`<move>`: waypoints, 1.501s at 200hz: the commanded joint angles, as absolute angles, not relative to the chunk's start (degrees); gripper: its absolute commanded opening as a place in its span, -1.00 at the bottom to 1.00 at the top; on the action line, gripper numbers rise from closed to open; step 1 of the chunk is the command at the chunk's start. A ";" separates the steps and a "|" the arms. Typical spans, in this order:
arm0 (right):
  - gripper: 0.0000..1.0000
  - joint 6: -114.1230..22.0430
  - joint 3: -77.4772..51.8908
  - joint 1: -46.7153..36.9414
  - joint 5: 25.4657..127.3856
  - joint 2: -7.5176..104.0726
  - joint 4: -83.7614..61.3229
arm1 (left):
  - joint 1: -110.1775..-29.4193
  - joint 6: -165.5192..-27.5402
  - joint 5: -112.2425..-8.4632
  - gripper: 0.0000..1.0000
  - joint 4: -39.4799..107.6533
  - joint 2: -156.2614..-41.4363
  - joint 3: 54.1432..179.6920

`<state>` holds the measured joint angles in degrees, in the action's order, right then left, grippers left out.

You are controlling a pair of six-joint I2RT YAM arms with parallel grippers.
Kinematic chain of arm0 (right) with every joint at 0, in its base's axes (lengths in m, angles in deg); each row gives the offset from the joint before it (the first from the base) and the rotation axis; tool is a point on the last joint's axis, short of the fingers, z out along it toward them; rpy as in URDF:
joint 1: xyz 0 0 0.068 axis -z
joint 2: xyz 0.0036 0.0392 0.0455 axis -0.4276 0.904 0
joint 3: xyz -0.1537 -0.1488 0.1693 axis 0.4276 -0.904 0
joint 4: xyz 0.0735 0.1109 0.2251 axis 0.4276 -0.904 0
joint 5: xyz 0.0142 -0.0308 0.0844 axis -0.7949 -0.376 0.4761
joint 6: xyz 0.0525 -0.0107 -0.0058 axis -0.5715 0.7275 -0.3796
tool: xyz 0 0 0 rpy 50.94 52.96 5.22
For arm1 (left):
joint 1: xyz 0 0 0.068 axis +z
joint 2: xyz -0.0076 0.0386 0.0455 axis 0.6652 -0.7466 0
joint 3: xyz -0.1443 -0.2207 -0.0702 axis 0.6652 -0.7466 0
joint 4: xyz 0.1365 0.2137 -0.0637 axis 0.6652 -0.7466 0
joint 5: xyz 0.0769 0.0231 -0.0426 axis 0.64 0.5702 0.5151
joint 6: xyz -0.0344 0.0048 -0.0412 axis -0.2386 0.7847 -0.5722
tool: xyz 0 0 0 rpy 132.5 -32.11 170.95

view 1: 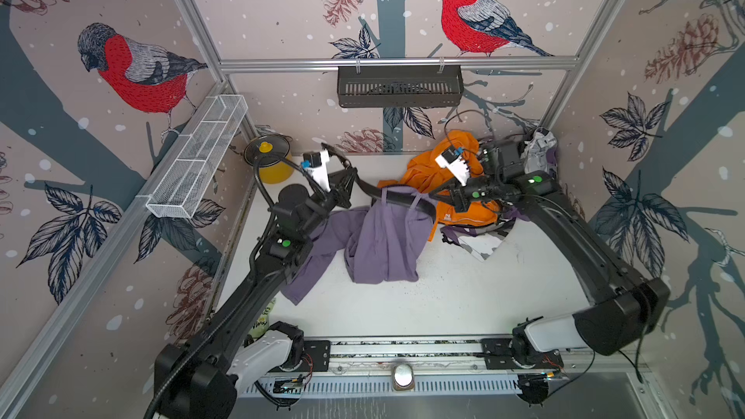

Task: Remove the belt from the trousers

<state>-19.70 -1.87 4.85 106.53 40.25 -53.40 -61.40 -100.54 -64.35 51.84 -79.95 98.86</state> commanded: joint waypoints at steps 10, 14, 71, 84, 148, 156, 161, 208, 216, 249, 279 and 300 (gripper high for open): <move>-1.00 -20.59 9.61 8.36 99.15 38.71 -56.12 | -60.10 -92.94 -67.34 -1.00 65.36 -89.21 115.81; -1.00 -20.42 11.23 8.56 98.64 38.77 -57.04 | -60.12 -92.53 -67.59 -1.00 65.23 -90.24 118.21; -1.00 -19.95 14.59 8.62 89.38 33.71 -61.54 | -54.50 -91.07 -64.14 -1.00 65.82 -87.86 115.40; -1.00 -20.33 11.07 8.70 87.57 32.55 -61.21 | -51.49 -92.94 -62.93 -1.00 67.90 -85.54 108.30; -1.00 -31.14 -19.23 3.15 84.58 28.77 -49.24 | -45.30 -97.45 -47.56 -1.00 67.55 -75.20 83.67; -1.00 -32.63 -22.34 0.55 84.13 29.45 -47.48 | -45.30 -97.27 -45.49 -1.00 66.29 -74.57 83.11; -1.00 -33.45 -23.78 -0.81 84.07 29.89 -46.85 | -45.17 -96.94 -44.29 -1.00 65.54 -74.21 82.94; -1.00 -36.21 -29.63 -2.40 80.92 33.88 -48.69 | -42.19 -94.30 -36.96 -1.00 60.71 -73.52 85.00; -1.00 -36.32 -29.86 -1.27 80.48 33.71 -49.04 | -41.67 -94.41 -35.92 -1.00 59.98 -73.59 85.36; -1.00 -36.20 -29.89 4.75 78.89 32.24 -50.79 | -39.21 -94.88 -32.35 -1.00 57.82 -73.17 85.91; -1.00 -35.16 -28.59 8.04 76.60 32.16 -52.90 | -37.19 -94.30 -29.95 -1.00 57.08 -72.18 86.11; -1.00 -33.92 -26.89 11.08 74.83 30.48 -54.93 | -35.10 -94.49 -29.58 -1.00 56.45 -71.51 87.00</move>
